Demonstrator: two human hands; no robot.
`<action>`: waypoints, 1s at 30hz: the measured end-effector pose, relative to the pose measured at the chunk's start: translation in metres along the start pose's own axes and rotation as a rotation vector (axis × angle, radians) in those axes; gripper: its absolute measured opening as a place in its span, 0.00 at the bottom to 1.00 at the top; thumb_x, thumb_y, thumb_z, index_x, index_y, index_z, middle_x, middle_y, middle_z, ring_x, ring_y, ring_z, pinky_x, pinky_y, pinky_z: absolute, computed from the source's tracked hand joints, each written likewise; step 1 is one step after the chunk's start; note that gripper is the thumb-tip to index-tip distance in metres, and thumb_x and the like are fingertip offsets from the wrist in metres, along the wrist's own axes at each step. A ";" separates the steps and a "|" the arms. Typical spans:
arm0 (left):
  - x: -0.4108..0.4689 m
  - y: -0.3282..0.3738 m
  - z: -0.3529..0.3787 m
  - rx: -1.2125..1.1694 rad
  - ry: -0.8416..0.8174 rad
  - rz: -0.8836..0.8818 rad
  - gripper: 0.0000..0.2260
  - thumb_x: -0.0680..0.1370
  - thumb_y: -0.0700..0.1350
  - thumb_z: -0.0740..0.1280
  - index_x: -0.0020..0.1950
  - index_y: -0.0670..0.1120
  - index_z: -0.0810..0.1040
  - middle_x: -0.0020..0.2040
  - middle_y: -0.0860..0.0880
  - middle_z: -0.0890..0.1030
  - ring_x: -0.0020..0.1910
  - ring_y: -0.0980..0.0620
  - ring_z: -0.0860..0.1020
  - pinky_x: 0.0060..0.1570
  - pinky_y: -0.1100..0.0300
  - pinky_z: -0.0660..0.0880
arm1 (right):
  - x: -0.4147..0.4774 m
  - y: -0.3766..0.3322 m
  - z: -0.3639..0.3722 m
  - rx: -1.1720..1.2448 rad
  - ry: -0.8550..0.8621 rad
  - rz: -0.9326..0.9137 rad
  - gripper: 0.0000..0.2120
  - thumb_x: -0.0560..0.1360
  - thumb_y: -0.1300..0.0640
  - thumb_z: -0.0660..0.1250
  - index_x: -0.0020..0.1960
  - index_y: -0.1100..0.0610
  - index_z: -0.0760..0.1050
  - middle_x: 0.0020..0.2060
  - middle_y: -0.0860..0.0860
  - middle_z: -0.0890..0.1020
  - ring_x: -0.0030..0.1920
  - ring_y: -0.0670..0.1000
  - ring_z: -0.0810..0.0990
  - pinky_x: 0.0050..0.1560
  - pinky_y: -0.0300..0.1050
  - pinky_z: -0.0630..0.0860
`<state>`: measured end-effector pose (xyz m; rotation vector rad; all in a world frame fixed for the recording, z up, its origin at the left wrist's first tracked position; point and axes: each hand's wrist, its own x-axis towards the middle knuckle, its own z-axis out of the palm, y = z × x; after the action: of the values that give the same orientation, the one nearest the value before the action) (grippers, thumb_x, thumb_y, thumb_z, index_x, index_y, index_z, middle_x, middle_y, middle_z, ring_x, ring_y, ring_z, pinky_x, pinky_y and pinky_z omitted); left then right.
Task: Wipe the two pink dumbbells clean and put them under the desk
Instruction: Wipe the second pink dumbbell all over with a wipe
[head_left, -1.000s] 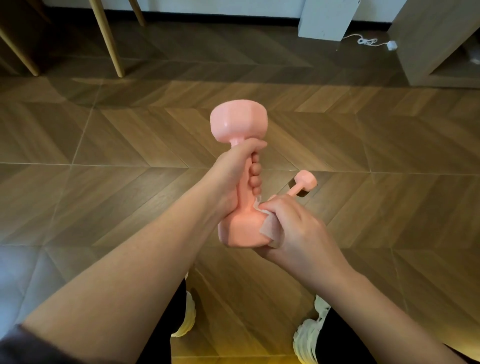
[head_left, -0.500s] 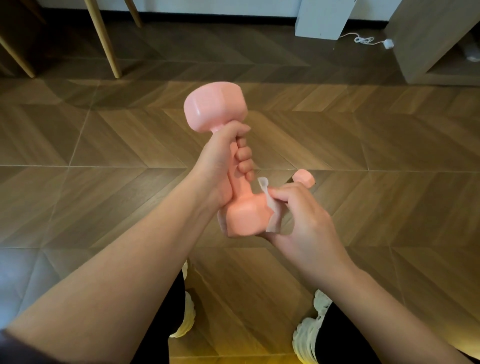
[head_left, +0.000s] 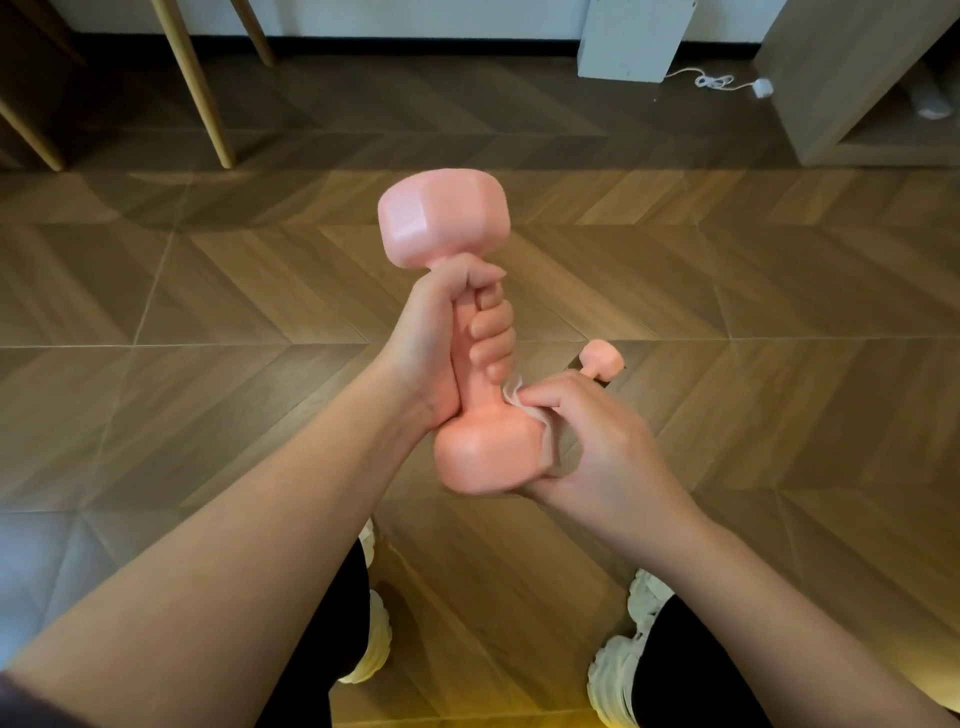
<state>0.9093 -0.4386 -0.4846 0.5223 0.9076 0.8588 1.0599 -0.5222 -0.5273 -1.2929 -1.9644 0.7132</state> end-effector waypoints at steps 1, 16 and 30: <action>0.001 0.000 0.001 -0.004 0.038 -0.001 0.13 0.76 0.43 0.57 0.32 0.48 0.61 0.23 0.52 0.60 0.20 0.54 0.57 0.22 0.63 0.58 | -0.001 0.000 0.000 -0.040 0.034 -0.031 0.23 0.65 0.55 0.80 0.55 0.52 0.73 0.50 0.43 0.77 0.50 0.46 0.78 0.47 0.44 0.73; -0.001 -0.001 0.003 0.217 -0.057 0.040 0.05 0.69 0.44 0.66 0.40 0.44 0.72 0.32 0.49 0.72 0.29 0.52 0.70 0.34 0.59 0.70 | -0.006 0.001 0.009 0.041 0.021 0.133 0.21 0.61 0.48 0.73 0.52 0.43 0.72 0.47 0.42 0.80 0.48 0.48 0.79 0.46 0.52 0.76; -0.002 -0.002 0.003 0.154 0.166 0.018 0.08 0.77 0.44 0.66 0.41 0.45 0.71 0.31 0.50 0.72 0.27 0.54 0.69 0.29 0.61 0.68 | -0.004 0.004 0.008 -0.020 -0.006 0.066 0.23 0.63 0.49 0.76 0.54 0.51 0.74 0.50 0.43 0.79 0.50 0.48 0.78 0.47 0.47 0.75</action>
<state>0.9117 -0.4415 -0.4839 0.5992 1.1287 0.8623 1.0571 -0.5252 -0.5363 -1.3748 -1.9453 0.7323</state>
